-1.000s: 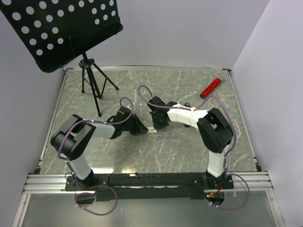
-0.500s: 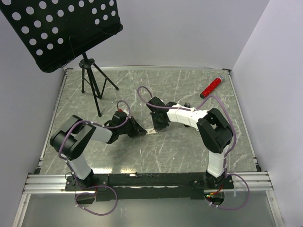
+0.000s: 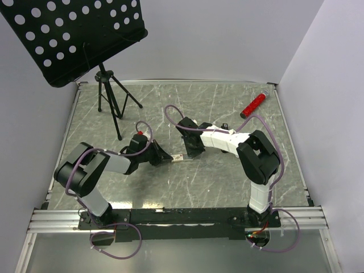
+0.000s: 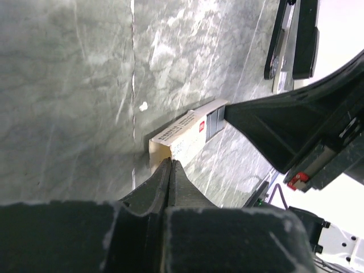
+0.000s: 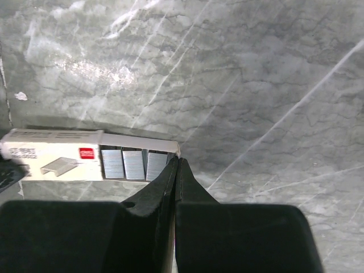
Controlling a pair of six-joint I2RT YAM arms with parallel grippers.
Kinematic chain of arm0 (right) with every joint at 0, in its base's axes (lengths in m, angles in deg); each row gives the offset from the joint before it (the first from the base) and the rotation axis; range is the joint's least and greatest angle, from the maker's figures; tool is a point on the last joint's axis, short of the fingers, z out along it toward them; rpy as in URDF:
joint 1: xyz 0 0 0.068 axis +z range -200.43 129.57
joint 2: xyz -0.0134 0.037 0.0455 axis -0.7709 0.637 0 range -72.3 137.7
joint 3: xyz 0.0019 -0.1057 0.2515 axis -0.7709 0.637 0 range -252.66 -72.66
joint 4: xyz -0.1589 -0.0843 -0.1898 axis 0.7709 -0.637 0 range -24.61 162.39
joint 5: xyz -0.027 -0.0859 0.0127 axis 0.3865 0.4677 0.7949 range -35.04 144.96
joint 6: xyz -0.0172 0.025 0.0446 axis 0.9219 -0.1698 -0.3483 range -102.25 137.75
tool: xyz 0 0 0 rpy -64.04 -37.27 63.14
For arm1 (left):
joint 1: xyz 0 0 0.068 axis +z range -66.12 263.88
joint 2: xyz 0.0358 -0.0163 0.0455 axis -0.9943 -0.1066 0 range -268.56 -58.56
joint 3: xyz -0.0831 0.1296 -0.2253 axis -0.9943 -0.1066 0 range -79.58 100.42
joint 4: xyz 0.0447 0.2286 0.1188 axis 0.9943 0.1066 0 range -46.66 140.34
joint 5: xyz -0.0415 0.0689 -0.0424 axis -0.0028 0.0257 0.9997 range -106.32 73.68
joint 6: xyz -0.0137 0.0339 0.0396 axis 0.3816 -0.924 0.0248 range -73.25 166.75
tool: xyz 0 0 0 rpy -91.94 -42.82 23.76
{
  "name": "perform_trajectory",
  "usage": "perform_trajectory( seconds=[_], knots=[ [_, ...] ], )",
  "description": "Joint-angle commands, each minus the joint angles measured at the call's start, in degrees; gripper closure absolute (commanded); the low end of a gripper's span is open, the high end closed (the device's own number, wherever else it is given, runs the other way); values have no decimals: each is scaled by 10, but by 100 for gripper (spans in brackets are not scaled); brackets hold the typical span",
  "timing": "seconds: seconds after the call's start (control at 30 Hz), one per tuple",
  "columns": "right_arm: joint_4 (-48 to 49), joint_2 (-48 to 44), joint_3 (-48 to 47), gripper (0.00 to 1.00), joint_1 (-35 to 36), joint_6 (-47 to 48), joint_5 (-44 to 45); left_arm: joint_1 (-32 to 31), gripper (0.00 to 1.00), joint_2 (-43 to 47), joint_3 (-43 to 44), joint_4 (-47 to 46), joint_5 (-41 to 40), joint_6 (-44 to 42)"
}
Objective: Load the staples into the stapler
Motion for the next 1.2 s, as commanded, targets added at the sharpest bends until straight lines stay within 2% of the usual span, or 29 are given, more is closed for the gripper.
perform_trajectory(
  seconds=[0.0,0.4,0.57,0.77,0.9,1.03,1.17],
  knots=[
    [-18,-31,-7,100,1,15,23,7,99,30,-12,1,2,-27],
    [-16,-31,-6,100,2,35,14,23,99,58,-23,52,-20,-62],
    [-17,-30,-6,100,2,38,19,30,93,73,-14,83,-40,-79],
    [-23,-33,-16,83,2,42,25,30,82,86,-2,104,-54,-92],
    [-27,-38,-23,68,1,44,26,31,80,82,11,110,-57,-96],
    [-36,-58,-28,63,0,41,34,32,69,95,22,116,-62,-98],
    [-42,-98,-27,49,-12,44,41,32,56,144,28,152,-92,-119]
  ],
)
